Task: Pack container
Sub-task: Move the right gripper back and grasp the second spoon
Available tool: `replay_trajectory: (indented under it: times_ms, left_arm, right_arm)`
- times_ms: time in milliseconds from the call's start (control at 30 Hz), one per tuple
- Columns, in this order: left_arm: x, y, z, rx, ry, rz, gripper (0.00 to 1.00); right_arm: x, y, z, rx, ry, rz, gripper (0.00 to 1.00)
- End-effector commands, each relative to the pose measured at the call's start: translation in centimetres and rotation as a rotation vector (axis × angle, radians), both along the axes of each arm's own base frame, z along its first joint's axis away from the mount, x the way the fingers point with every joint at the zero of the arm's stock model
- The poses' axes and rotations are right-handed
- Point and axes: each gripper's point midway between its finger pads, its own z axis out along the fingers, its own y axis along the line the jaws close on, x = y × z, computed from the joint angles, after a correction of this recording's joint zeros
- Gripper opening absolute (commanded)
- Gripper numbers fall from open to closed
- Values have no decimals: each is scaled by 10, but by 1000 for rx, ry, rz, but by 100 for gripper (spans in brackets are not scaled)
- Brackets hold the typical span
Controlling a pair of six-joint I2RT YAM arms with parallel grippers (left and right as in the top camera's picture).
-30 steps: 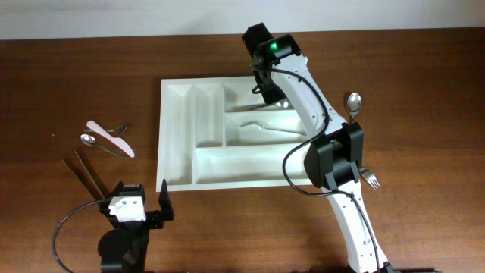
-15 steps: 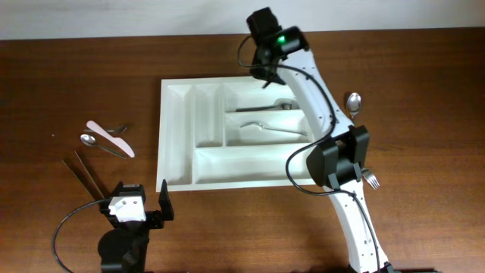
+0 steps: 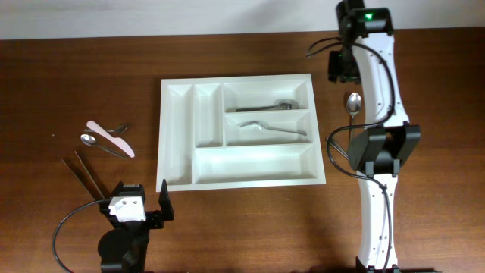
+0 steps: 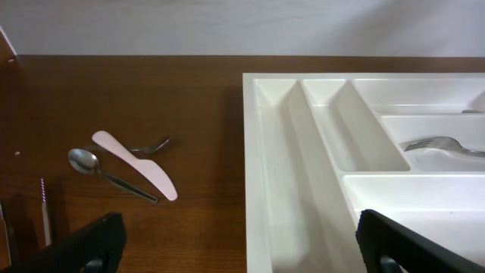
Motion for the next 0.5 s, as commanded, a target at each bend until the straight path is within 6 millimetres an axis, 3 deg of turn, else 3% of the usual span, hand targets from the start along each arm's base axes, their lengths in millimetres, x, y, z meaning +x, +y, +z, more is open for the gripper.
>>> replay_trajectory:
  times_ms: [0, 167, 333, 467]
  left_arm:
    - [0, -2, -1, 13, -1, -14, 99]
    - [0, -2, -1, 13, -1, -14, 99]
    - [0, -2, -1, 13, -1, -14, 99]
    - [0, -2, -1, 13, -1, -14, 99]
  right_arm:
    - [3, 0, 8, 46, -22, 65, 60]
    - [5, -5, -11, 54, 4, 78, 66]
    - [-4, -4, -52, 64, 90, 76, 69]
    - [-18, -6, -90, 80, 169, 66, 65]
